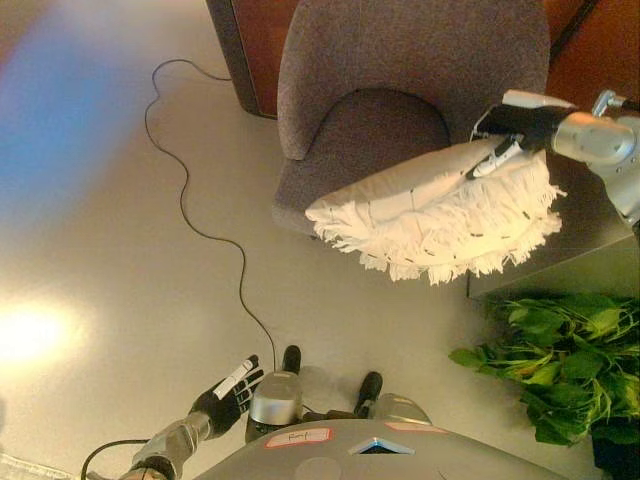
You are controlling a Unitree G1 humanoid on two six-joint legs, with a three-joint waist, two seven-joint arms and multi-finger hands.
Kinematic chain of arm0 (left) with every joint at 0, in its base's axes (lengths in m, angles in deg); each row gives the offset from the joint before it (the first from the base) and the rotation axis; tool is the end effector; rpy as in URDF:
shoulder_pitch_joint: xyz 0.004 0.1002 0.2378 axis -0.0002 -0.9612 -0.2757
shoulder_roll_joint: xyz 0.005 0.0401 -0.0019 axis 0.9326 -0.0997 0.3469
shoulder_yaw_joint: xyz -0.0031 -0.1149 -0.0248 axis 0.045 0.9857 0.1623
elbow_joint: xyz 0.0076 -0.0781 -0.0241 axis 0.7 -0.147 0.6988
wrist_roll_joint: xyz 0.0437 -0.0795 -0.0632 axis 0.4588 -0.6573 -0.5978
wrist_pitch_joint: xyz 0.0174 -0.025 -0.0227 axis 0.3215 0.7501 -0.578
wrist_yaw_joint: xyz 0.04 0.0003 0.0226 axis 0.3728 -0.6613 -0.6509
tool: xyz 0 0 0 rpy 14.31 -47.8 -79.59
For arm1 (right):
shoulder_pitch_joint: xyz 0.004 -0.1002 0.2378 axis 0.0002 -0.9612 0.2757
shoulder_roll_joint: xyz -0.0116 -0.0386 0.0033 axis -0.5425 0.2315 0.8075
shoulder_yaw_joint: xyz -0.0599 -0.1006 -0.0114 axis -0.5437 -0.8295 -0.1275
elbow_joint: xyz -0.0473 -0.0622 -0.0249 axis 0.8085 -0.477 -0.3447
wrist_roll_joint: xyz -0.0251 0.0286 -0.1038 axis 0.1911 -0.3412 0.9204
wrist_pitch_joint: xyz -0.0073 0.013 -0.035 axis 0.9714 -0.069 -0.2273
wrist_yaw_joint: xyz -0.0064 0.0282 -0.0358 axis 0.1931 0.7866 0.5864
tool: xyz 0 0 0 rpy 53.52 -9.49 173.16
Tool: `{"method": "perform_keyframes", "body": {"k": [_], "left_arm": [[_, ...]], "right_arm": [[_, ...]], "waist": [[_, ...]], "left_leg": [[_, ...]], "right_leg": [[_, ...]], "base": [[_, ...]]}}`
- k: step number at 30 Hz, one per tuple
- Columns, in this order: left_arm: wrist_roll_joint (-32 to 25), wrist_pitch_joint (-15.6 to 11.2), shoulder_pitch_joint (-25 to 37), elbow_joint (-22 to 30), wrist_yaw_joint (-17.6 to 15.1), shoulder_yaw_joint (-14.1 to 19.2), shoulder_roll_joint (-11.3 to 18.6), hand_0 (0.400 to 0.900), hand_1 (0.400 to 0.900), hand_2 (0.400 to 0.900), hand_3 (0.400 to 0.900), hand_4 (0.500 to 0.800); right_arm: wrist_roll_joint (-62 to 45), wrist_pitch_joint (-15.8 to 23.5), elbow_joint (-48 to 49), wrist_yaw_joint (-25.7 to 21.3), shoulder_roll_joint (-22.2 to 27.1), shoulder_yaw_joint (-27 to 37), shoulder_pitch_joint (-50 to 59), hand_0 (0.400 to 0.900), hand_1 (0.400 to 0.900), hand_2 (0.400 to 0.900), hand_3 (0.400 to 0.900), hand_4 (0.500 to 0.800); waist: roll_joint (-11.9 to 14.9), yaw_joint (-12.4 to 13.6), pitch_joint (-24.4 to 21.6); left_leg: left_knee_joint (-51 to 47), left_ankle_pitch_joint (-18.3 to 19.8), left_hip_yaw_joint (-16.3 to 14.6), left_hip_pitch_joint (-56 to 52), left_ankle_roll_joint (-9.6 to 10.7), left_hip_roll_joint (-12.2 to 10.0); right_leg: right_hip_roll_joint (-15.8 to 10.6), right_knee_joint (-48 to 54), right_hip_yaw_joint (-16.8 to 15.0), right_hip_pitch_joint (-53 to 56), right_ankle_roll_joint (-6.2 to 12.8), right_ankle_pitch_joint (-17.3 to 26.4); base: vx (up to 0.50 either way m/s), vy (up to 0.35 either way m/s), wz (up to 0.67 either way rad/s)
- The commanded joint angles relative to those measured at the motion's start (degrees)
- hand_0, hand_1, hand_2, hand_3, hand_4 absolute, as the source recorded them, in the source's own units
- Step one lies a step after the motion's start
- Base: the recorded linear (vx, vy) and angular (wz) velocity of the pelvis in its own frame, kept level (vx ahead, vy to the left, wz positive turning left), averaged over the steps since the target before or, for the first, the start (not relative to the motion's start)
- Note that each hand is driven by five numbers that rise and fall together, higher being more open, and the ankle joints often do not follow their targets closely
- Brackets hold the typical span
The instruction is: Pick up the pillow and put it on the sofa.
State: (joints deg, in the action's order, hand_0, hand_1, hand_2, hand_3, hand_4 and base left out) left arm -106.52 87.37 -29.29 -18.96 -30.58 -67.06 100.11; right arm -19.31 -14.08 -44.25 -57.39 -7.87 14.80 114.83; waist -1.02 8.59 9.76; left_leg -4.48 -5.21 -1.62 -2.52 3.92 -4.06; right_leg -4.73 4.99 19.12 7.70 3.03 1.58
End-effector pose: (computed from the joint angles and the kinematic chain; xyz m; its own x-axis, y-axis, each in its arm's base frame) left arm 0.0331 0.2703 -0.1301 0.4637 -0.2159 -0.8593 -0.2987 0.8750 -0.3811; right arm 0.3423 -0.2983 0.2202 0.9127 0.1083 -0.3939 -0.4072 0.1647 -0.8984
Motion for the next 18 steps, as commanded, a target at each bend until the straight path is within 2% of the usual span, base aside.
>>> {"method": "perform_keyframes", "body": {"k": [1,5,8,12,18], "left_arm": [[2.85,-0.53,-1.76,-1.83,1.98,-4.01,1.23,0.900,0.900,0.900,0.900,0.800],[3.04,-1.66,-1.66,-1.74,2.41,-5.64,0.75,0.900,0.900,0.900,0.900,0.800],[1.86,-2.07,-0.44,-0.85,2.79,-7.46,1.04,0.900,0.900,0.900,0.900,0.800],[-1.43,-3.51,2.62,0.62,3.76,-9.51,1.82,0.900,0.900,0.900,0.900,0.800],[-2.83,-4.25,2.26,3.55,4.76,-9.94,2.82,0.900,0.900,0.900,0.900,0.800]], "right_arm": [[-6.73,1.36,-5.65,-4.00,0.88,-0.95,18.00,0.400,0.400,0.400,0.400,0.500],[-6.85,1.31,-12.11,-4.43,-1.30,-1.37,20.37,0.400,0.400,0.400,0.400,0.500],[-7.27,-0.96,-16.04,-6.21,-2.46,-2.15,23.04,0.400,0.400,0.400,0.400,0.500],[-8.27,-4.64,-22.00,-10.42,-3.46,-4.88,28.96,0.400,0.400,0.400,0.400,0.500],[-9.36,-7.79,-26.50,-11.00,-2.63,-5.69,32.77,0.400,0.400,0.400,0.400,0.500]], "waist": [[4.08,3.19,-6.97],[3.80,4.67,-6.54],[3.31,5.91,-5.27],[1.95,7.22,-1.35],[-0.44,8.76,2.15]], "left_leg": [[0.29,4.93,-2.27,-0.09,1.08,1.61],[0.33,4.62,-0.88,0.45,1.03,1.88],[0.31,3.99,0.54,2.31,1.01,2.08],[-0.01,2.59,2.75,6.52,0.86,2.52],[0.06,1.59,4.57,9.57,1.20,2.84]], "right_leg": [[-0.33,-0.42,1.35,-1.07,1.33,-2.17],[-0.31,-0.19,1.88,-1.01,1.26,-2.03],[-0.44,-0.22,2.35,-2.28,1.18,-1.79],[-0.73,-0.18,2.55,-5.66,1.15,-1.21],[-1.10,-0.59,3.15,-7.89,0.91,-1.25]], "base": [[0.12,-0.013,0.23],[0.09,-0.022,0.23],[-0.06,-0.042,0.26],[-0.22,-0.056,0.21],[-0.10,-0.034,0.14]]}}
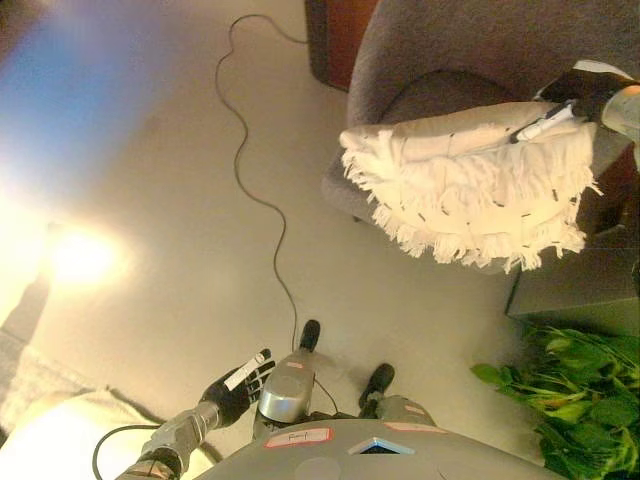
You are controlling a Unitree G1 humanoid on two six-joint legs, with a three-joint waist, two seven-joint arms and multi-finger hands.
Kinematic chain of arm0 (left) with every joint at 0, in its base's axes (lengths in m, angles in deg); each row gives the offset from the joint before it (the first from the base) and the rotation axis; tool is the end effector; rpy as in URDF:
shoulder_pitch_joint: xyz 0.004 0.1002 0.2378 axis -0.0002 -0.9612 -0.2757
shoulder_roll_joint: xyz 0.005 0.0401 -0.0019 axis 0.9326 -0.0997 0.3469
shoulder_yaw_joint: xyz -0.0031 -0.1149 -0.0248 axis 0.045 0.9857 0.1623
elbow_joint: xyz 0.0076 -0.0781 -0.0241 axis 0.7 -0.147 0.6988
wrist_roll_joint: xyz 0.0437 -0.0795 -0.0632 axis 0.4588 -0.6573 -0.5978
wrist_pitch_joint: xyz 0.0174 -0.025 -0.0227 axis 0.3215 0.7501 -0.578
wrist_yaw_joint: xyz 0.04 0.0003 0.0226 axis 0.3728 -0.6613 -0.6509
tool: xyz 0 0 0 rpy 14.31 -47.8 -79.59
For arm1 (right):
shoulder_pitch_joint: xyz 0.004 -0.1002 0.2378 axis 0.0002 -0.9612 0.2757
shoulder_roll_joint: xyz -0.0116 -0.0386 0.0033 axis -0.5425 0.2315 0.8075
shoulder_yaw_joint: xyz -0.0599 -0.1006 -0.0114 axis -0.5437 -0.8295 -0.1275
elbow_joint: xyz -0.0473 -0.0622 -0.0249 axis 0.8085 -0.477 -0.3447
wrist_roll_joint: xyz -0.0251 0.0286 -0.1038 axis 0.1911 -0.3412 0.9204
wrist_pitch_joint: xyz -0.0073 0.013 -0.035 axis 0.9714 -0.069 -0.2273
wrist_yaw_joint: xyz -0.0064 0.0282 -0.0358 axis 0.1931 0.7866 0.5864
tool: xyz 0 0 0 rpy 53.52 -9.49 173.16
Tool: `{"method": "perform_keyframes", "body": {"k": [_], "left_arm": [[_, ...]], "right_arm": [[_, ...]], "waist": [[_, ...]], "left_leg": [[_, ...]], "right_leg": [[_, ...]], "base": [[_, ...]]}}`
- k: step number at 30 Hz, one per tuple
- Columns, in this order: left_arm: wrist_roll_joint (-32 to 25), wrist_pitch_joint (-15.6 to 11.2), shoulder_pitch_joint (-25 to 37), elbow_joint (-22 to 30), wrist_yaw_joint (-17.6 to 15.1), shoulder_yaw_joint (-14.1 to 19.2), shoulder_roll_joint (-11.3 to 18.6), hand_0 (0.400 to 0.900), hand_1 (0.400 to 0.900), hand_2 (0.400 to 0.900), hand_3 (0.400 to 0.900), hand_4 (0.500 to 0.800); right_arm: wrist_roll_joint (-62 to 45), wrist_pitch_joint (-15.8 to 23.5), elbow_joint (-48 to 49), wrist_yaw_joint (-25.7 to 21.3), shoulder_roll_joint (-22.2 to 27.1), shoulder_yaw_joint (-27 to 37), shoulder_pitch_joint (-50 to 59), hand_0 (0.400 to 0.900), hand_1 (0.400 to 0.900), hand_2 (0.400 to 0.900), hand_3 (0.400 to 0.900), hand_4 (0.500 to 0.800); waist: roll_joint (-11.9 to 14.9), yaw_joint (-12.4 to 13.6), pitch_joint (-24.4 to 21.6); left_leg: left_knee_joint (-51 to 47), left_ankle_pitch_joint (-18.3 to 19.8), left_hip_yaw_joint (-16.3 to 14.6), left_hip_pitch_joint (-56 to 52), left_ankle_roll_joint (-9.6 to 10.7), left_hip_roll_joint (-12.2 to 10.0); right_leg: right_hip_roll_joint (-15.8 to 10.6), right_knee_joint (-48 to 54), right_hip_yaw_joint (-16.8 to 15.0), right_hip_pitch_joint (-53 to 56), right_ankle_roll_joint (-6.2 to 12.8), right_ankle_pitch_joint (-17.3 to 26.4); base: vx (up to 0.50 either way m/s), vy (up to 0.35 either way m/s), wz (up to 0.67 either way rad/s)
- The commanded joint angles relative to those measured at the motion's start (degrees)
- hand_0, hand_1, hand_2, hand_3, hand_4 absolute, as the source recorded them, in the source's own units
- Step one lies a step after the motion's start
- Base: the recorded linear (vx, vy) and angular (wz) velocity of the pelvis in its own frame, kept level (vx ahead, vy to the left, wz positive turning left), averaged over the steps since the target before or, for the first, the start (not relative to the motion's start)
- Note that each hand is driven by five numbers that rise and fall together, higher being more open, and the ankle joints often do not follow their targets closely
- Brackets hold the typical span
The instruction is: Pick up the pillow and put it on the sofa.
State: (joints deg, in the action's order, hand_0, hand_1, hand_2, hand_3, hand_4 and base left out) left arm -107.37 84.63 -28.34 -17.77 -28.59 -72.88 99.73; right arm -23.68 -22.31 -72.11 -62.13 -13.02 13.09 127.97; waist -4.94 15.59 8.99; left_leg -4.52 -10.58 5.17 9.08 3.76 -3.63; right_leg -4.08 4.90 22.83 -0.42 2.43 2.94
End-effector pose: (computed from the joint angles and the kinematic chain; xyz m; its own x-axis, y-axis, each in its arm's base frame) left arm 0.0449 0.2595 -0.1316 0.4887 -0.2967 -0.8204 -0.1762 0.8874 -0.4259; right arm 0.3501 -0.3407 0.2429 0.9031 -0.2624 -0.3400 -0.1967 0.4512 -0.8705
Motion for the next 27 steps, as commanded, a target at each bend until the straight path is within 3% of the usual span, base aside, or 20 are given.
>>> {"method": "perform_keyframes", "body": {"k": [1,8,15,16,27], "left_arm": [[-2.20,-1.66,1.31,2.78,2.95,-4.08,3.34,0.900,0.900,0.900,0.900,0.800],[-3.39,-2.63,0.29,5.63,4.63,-3.91,4.27,0.900,0.900,0.900,0.900,0.800],[-4.58,-1.88,-0.95,7.08,6.04,-3.22,5.39,0.900,0.900,0.900,0.900,0.800],[-4.42,-2.06,-1.22,6.75,6.27,-2.95,5.28,0.900,0.900,0.900,0.900,0.800],[-4.64,-2.20,-1.80,4.65,7.67,-2.64,5.65,0.900,0.900,0.900,0.900,0.800]], "right_arm": [[-4.79,0.23,0.84,-6.28,2.55,-4.21,20.11,0.400,0.400,0.400,0.400,0.500],[-3.86,-3.86,-2.21,-6.24,3.65,-5.22,22.69,0.400,0.400,0.400,0.400,0.500],[-3.11,-7.33,-4.41,-10.94,5.79,-5.86,24.69,0.400,0.400,0.400,0.400,0.500],[-3.16,-8.30,-4.63,-13.32,6.16,-5.21,24.57,0.900,0.900,0.900,0.900,0.800],[-1.42,-8.06,-4.93,-12.53,7.23,-7.73,26.25,0.900,0.900,0.900,0.900,0.800]], "waist": [[3.08,1.97,3.41],[0.63,2.67,5.54],[-0.35,2.47,6.04],[-0.40,2.40,5.99],[0.07,1.67,5.05]], "left_leg": [[0.15,6.82,-1.97,-1.59,1.44,2.52],[0.28,6.04,-1.50,0.26,2.24,2.36],[0.16,5.41,-1.65,0.73,2.84,2.09],[0.22,5.49,-1.77,0.54,2.91,2.10],[0.27,5.93,-2.51,-0.69,3.01,1.96]], "right_leg": [[-1.83,-0.59,-0.42,-0.13,1.46,-2.61],[-2.47,-1.45,0.57,-1.90,1.27,-2.82],[-2.90,-2.08,0.37,-2.63,1.54,-2.89],[-2.93,-2.14,0.28,-2.44,1.58,-2.98],[-3.30,-2.36,-0.49,-1.86,1.80,-3.18]], "base": [[-0.07,-0.026,0.08],[-0.03,-0.013,0.07],[0.01,0.000,0.02],[0.07,0.009,-0.05],[0.05,0.014,-0.06]]}}
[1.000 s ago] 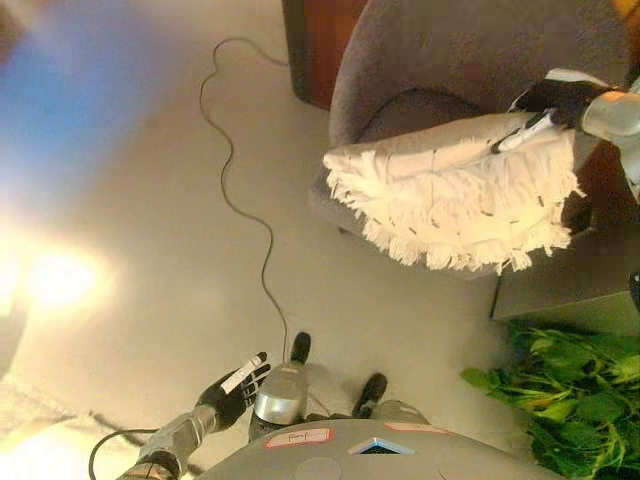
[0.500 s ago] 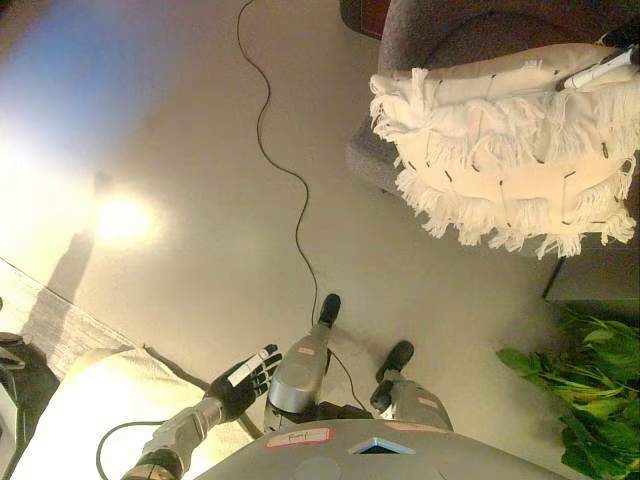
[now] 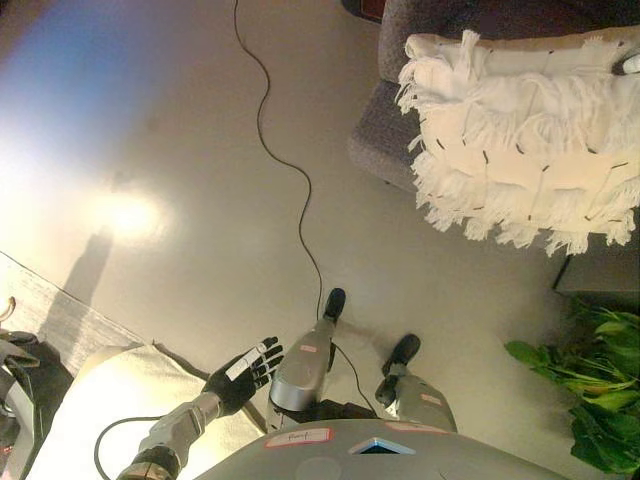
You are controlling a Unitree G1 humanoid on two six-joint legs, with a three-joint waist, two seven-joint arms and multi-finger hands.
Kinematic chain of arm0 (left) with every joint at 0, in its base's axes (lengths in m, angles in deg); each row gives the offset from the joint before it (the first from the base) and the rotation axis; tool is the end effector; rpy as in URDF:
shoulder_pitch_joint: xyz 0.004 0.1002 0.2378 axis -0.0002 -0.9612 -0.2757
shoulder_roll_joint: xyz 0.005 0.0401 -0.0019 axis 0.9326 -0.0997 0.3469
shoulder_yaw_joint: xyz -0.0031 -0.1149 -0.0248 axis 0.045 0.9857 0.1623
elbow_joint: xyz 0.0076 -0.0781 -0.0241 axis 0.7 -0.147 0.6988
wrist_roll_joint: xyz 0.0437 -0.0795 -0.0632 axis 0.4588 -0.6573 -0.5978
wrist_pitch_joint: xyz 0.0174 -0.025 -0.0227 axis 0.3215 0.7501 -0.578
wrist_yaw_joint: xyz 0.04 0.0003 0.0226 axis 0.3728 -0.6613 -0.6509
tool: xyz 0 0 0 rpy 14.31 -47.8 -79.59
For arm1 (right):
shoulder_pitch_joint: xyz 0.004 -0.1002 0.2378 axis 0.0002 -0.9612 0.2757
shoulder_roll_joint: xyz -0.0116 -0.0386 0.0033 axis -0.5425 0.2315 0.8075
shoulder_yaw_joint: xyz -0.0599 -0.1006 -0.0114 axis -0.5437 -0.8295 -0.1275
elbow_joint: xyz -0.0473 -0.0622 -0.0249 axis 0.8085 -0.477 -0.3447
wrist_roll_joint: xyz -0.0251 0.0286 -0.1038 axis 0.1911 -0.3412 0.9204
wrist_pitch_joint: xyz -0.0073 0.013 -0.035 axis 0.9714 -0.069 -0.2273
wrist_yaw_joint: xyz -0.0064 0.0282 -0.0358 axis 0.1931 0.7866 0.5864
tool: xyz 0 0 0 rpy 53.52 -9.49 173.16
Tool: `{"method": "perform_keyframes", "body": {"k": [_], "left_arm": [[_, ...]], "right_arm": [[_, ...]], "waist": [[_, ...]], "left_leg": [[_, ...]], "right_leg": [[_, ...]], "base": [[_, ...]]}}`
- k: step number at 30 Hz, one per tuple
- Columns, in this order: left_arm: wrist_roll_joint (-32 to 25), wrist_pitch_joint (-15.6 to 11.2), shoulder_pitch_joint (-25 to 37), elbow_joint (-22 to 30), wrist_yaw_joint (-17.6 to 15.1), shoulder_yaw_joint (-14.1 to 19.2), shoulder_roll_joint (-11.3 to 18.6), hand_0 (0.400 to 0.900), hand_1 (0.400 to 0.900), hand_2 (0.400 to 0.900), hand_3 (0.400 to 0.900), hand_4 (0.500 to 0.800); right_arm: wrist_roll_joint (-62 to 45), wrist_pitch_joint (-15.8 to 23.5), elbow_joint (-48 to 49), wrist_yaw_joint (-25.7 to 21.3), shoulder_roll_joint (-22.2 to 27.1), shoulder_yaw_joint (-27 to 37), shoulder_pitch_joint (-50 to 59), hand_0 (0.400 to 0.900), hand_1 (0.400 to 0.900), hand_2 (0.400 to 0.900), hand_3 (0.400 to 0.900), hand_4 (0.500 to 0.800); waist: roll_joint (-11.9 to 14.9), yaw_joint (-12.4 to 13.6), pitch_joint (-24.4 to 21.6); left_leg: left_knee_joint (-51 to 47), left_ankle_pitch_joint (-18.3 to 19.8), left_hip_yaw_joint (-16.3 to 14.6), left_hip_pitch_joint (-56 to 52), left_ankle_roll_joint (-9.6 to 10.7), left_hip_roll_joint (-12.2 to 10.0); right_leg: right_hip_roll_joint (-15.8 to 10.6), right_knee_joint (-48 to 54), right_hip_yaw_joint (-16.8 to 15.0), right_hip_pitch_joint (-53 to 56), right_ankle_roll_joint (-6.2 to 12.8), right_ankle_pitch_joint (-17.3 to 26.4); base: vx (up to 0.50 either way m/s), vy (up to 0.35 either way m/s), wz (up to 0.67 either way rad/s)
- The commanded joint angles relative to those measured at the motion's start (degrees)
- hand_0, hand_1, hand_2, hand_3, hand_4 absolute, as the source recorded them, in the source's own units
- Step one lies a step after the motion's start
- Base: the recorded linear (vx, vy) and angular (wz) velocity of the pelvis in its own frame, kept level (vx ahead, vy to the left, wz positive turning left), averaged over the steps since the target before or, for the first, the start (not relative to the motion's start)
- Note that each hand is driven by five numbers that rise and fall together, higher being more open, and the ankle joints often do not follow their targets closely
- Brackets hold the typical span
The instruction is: Pick up the pillow and put it on the sofa.
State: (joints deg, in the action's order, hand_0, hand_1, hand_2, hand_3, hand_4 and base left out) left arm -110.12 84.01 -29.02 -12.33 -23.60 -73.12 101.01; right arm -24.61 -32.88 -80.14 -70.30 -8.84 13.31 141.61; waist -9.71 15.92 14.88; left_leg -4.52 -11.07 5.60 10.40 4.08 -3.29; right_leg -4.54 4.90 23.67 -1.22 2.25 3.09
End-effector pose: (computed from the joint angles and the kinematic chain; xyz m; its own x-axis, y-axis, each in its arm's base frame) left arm 0.0580 0.2633 -0.1247 0.5791 -0.3705 -0.7262 -0.0923 0.8553 -0.5099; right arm 0.3269 -0.3686 0.3139 0.8167 -0.5633 -0.1256 0.1980 0.4779 -0.8558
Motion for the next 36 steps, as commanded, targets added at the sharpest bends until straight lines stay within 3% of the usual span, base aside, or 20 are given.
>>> {"method": "perform_keyframes", "body": {"k": [1,9,19,26,31,36], "left_arm": [[-1.85,-1.76,-1.27,-1.10,3.24,-2.41,4.30,0.900,0.900,0.900,0.900,0.800],[-1.22,-2.05,-1.83,-2.59,3.07,-2.67,4.25,0.900,0.900,0.900,0.900,0.800],[-0.52,-2.31,-1.73,-3.96,2.47,-2.69,4.55,0.900,0.900,0.900,0.900,0.800],[1.01,-1.97,-1.46,-5.50,1.73,-2.54,4.53,0.900,0.900,0.900,0.900,0.800],[3.92,-1.87,-1.08,-7.06,0.43,-2.38,4.00,0.900,0.900,0.900,0.900,0.800],[7.94,-2.04,0.19,-9.19,-2.43,-1.93,3.13,0.900,0.900,0.900,0.900,0.800]], "right_arm": [[-0.25,2.65,3.02,-4.29,3.32,-8.19,12.82,0.900,0.900,0.900,0.900,0.800],[-0.02,3.48,2.99,-4.42,4.20,-9.28,12.50,0.900,0.900,0.900,0.900,0.800],[0.74,-0.19,2.36,-6.88,5.40,-9.82,12.17,0.900,0.900,0.900,0.900,0.800],[0.95,0.25,1.85,-6.04,5.99,-8.32,9.53,0.900,0.900,0.900,0.900,0.800],[-0.64,2.93,3.41,-2.73,6.07,-3.67,2.37,0.900,0.900,0.900,0.900,0.800],[-1.29,8.18,8.32,-1.80,3.63,6.99,-15.35,0.900,0.900,0.900,0.900,0.800]], "waist": [[4.96,1.29,-0.96],[5.93,0.70,-2.20],[7.27,0.29,-3.88],[8.50,-0.34,-6.12],[9.48,-1.40,-8.07],[10.74,-3.73,-10.28]], "left_leg": [[0.25,6.56,-2.86,-2.12,2.62,1.73],[0.09,7.22,-3.46,-3.48,2.39,1.69],[-0.43,7.52,-3.72,-4.48,2.02,1.58],[-0.48,8.25,-4.43,-5.94,1.81,1.33],[-0.48,9.12,-5.43,-7.66,1.66,1.06],[-0.48,10.58,-7.61,-10.61,1.08,0.51]], "right_leg": [[-2.83,-2.27,-1.51,-1.00,1.98,-3.34],[-3.08,-1.58,-2.01,0.29,2.41,-3.18],[-3.03,-0.57,-2.46,1.38,3.04,-2.75],[-2.86,-0.06,-2.79,2.61,3.40,-2.83],[-2.76,0.10,-3.22,3.75,3.68,-3.07],[-2.73,0.03,-4.00,5.23,3.99,-3.17]], "base": [[0.02,0.016,-0.07],[0.05,0.017,-0.06],[0.01,0.000,-0.01],[0.02,-0.009,-0.04],[0.01,-0.002,-0.08],[0.02,0.000,-0.16]]}}
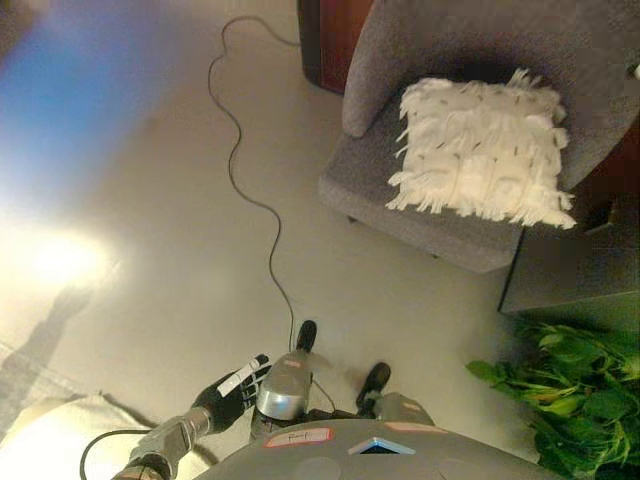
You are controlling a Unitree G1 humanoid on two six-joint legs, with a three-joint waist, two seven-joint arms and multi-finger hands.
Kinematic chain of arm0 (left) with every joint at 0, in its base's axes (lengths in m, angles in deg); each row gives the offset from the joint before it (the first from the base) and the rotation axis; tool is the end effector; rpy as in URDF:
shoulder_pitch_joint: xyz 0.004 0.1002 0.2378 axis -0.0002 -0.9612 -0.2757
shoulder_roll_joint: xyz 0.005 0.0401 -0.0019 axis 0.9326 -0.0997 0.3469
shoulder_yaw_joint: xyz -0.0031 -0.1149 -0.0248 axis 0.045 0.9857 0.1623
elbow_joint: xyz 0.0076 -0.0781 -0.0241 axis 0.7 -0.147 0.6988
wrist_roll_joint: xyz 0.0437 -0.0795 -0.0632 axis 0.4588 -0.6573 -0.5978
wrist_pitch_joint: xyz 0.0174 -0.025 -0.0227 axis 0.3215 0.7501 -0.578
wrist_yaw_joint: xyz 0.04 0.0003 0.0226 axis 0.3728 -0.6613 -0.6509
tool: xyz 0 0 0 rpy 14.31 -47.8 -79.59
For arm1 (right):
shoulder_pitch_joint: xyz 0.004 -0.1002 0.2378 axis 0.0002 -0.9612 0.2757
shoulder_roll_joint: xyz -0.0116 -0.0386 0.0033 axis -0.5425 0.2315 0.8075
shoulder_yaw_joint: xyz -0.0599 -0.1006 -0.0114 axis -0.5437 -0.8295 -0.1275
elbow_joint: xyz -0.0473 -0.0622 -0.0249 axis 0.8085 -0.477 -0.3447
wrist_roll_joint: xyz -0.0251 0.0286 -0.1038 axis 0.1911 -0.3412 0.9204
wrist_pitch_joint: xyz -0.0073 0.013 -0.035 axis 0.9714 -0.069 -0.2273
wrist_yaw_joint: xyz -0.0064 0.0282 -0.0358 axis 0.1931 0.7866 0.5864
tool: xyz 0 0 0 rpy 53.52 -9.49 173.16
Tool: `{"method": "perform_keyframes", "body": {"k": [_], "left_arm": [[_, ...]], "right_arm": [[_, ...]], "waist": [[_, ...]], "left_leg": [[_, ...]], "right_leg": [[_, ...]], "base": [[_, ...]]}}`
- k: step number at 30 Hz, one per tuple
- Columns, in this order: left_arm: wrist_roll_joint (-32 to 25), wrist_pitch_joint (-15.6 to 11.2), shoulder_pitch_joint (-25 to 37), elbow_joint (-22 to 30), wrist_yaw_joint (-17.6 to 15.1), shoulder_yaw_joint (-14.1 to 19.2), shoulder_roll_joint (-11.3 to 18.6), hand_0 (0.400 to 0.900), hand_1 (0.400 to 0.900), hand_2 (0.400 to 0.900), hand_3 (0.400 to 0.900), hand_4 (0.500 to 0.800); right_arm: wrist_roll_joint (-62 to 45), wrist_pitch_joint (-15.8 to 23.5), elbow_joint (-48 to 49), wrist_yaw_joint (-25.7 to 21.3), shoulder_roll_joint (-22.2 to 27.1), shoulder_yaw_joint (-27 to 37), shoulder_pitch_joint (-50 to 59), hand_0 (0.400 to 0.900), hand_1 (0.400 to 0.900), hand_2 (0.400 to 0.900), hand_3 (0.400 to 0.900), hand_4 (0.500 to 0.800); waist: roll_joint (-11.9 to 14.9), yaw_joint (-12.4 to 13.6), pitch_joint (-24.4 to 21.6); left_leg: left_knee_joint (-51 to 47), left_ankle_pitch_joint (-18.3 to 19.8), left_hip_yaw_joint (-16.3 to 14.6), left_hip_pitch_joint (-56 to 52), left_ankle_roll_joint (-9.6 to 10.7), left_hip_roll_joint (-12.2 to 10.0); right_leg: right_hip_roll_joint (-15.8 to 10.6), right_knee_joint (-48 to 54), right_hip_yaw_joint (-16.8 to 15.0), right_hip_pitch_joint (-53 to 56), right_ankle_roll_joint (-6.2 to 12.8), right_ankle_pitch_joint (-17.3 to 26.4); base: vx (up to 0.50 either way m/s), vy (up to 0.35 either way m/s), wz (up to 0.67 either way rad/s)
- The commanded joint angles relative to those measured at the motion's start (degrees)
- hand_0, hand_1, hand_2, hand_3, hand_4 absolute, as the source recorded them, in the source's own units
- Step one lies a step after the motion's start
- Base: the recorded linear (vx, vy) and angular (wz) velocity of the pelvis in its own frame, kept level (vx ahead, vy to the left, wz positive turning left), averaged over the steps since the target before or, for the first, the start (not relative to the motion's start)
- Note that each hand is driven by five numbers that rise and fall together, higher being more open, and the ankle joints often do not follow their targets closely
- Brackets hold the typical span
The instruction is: Pick up the pillow and put it on the sofa.
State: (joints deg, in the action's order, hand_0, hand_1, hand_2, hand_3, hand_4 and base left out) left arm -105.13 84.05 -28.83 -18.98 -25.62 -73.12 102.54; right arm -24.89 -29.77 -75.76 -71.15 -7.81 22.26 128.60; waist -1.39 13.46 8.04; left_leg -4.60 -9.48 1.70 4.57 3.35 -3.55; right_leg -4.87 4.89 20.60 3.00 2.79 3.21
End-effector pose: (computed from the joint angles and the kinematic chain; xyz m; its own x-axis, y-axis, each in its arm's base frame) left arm 0.0380 0.2778 -0.1265 0.4583 -0.3059 -0.8345 -0.1311 0.9054 -0.4039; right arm 0.3210 -0.3841 0.2612 0.8255 -0.5291 -0.1963 0.1424 0.5318 -0.8348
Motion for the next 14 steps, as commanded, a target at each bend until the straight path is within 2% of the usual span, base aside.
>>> {"method": "perform_keyframes", "body": {"k": [1,4,7,10,14], "left_arm": [[3.21,-2.28,0.30,-2.82,-0.97,-1.78,1.31,0.900,0.900,0.900,0.900,0.800],[3.57,-2.55,1.46,-3.56,-2.73,-1.13,0.40,0.900,0.900,0.900,0.900,0.800],[4.32,-2.31,3.09,-4.28,-4.52,-1.00,-0.91,0.900,0.900,0.900,0.900,0.800],[5.08,-2.57,4.29,-5.07,-5.57,-1.19,-1.92,0.900,0.900,0.900,0.900,0.800],[5.50,0.95,7.26,-5.91,-7.22,-0.92,-1.55,0.900,0.900,0.900,0.900,0.800]], "right_arm": [[-1.73,5.54,4.85,-0.92,1.88,-0.23,-5.20,0.900,0.900,0.900,0.900,0.800],[-2.01,6.74,8.27,-2.26,-1.62,7.26,-16.39,0.900,0.900,0.900,0.900,0.800],[-1.85,7.68,10.70,-3.89,-7.72,14.01,-29.44,0.900,0.900,0.900,0.900,0.800],[-0.76,8.02,10.66,-4.85,-12.04,17.07,-35.88,0.900,0.900,0.900,0.900,0.800],[0.39,8.01,9.14,-4.18,-17.66,17.43,-41.73,0.900,0.900,0.900,0.900,0.800]], "waist": [[2.43,-1.84,-3.66],[2.74,-3.52,-4.02],[2.96,-5.42,-4.41],[3.31,-6.28,-4.60],[3.30,-7.80,-4.98]], "left_leg": [[-0.40,9.25,-4.25,-5.26,1.71,0.59],[-0.40,10.10,-5.77,-6.74,1.40,0.32],[-0.40,10.74,-6.81,-8.04,1.04,0.24],[-0.40,11.25,-7.42,-8.81,0.72,0.22],[-0.40,11.84,-7.98,-10.10,0.26,0.51]], "right_leg": [[-2.40,-0.03,-1.08,1.21,3.45,-3.32],[-2.40,-0.19,-1.71,1.93,3.60,-3.31],[-2.25,-0.37,-2.83,2.72,3.76,-3.25],[-2.29,-0.52,-3.44,3.04,3.83,-3.14],[-2.26,-0.73,-4.65,3.48,4.10,-2.75]], "base": [[-0.01,0.004,-0.20],[-0.03,0.007,-0.21],[-0.04,0.015,-0.11],[-0.06,0.019,-0.07],[-0.05,0.038,-0.12]]}}
